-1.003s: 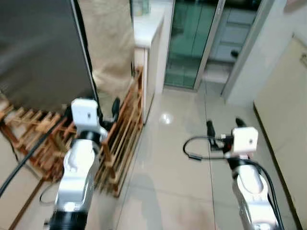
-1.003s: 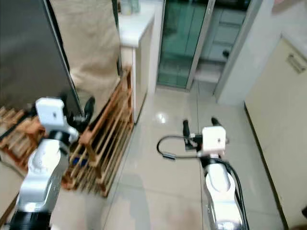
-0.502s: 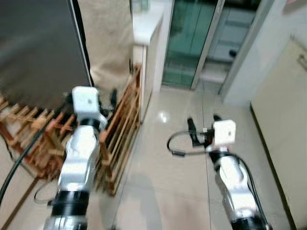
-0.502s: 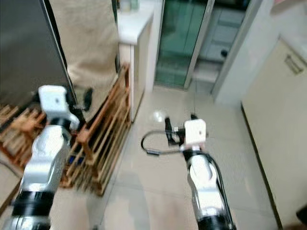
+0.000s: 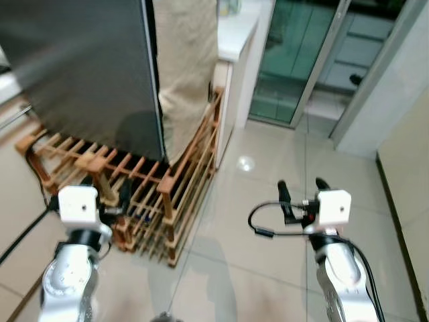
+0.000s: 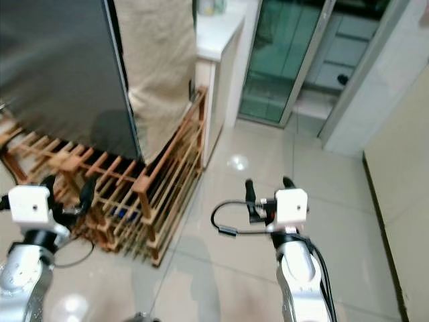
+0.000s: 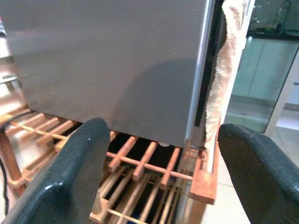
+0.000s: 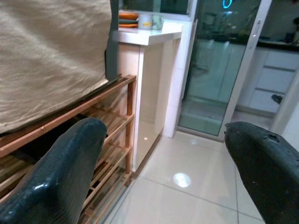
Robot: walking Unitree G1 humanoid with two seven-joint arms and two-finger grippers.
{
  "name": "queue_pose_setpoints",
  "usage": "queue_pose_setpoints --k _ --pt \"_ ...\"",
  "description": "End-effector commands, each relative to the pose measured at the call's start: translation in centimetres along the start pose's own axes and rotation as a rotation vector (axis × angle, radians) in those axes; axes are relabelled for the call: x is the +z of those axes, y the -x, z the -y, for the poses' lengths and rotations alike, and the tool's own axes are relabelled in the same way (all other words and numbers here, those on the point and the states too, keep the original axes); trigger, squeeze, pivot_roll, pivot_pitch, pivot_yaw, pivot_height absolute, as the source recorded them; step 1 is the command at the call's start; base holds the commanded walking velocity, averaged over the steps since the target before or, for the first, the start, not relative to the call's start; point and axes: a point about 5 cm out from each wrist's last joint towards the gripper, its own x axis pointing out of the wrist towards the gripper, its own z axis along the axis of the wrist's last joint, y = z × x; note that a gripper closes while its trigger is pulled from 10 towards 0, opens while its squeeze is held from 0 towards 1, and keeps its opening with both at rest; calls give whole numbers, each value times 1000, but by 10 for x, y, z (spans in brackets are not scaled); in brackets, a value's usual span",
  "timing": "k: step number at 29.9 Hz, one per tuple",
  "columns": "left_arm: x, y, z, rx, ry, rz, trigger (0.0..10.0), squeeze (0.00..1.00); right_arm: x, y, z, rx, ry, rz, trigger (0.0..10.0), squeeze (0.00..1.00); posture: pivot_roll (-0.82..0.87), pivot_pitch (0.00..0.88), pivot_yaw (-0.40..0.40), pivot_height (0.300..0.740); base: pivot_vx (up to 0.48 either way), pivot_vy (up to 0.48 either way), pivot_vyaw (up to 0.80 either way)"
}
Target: Restocking fridge
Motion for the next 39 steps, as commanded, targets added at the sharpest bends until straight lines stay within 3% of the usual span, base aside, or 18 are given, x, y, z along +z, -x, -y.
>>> queue_pose_setpoints --k 1,4,8,17,20,28,35,39 --pt "4 -3 5 -1 18 9 10000 0 7 -3 3 -12 -2 36 10000 0 -19 0 -49 740 0 0 0" --pt "11 -8 13 -17 44 45 10000 0 11 -7 3 -8 17 45 10000 0 -25 0 -51 740 0 0 0" --pt "22 -11 24 -76 -18 80 10000 0 14 -8 5 -3 30 52 10000 0 -31 0 -50 740 0 0 0" --pt "28 -21 35 -98 18 102 10000 0 12 -9 2 5 37 46 10000 0 -43 0 -36 740 472 0 0" --pt "27 -21 32 -93 -16 98 10000 0 12 -10 2 7 37 44 10000 0 -43 0 -36 740 480 0 0" --pt "28 -23 22 -50 25 95 10000 0 10 -13 1 16 38 37 10000 0 -33 0 -35 740 346 0 0" --pt "38 -34 45 -167 17 102 10000 0 10 -20 -3 26 31 37 10000 0 -28 0 -32 740 0 0 0" --pt "43 -40 47 -165 33 113 10000 0 11 -22 -4 32 29 40 10000 0 -32 0 -31 740 0 0 0"
